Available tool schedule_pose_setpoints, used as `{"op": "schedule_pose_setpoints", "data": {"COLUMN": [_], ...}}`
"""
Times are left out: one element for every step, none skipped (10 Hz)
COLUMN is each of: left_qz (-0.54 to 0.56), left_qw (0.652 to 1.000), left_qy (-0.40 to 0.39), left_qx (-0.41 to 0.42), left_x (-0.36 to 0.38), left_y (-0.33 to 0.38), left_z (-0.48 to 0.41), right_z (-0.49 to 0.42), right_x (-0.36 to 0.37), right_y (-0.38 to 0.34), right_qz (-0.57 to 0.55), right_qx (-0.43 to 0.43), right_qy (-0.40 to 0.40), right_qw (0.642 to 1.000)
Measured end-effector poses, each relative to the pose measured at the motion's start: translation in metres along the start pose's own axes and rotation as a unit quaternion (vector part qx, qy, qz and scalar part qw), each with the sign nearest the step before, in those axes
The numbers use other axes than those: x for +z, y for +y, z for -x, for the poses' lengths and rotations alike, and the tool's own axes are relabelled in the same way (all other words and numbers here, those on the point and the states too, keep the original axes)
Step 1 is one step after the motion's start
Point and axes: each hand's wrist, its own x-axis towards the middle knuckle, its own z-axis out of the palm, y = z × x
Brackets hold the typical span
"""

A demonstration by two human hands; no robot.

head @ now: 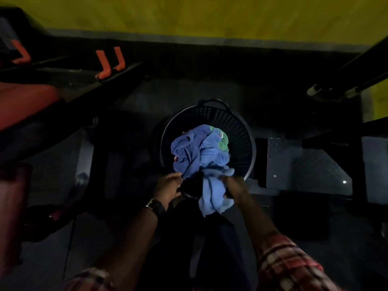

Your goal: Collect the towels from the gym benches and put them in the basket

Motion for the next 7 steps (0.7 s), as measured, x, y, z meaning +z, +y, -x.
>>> {"op": "schedule_pose_setpoints", "data": {"left_qz": [0.036,0.073,0.098,0.113,0.127,0.144,0.172], "left_qw": [0.999,0.996,0.994,0.992,0.99,0.988,0.982], "left_qy": [-0.016,-0.02,-0.007,0.008,0.006,0.013,0.021], "left_qx": [0.012,0.047,0.055,0.055,0.054,0.055,0.07], "left_x": [0.015,0.022,0.025,0.022,0.021,0.02,0.017], "left_y": [0.018,0.034,0.041,0.039,0.029,0.022,0.021], "left_z": [0.017,0.032,0.042,0.051,0.056,0.063,0.069], "right_z": [0.011,0.02,0.023,0.031,0.034,0.045,0.06], "right_x": [-0.006,-0.018,-0.027,-0.025,-0.02,-0.014,-0.002], "right_y": [-0.057,-0.098,-0.115,-0.104,-0.081,-0.072,-0.079], "right_qz": [-0.169,-0.301,-0.252,-0.085,-0.083,-0.068,-0.033], "right_qx": [-0.019,-0.079,-0.077,-0.046,-0.048,-0.08,-0.125], "right_qy": [-0.047,-0.101,-0.109,-0.053,-0.061,-0.066,-0.082], "right_qw": [0.984,0.945,0.958,0.994,0.994,0.992,0.988]}}
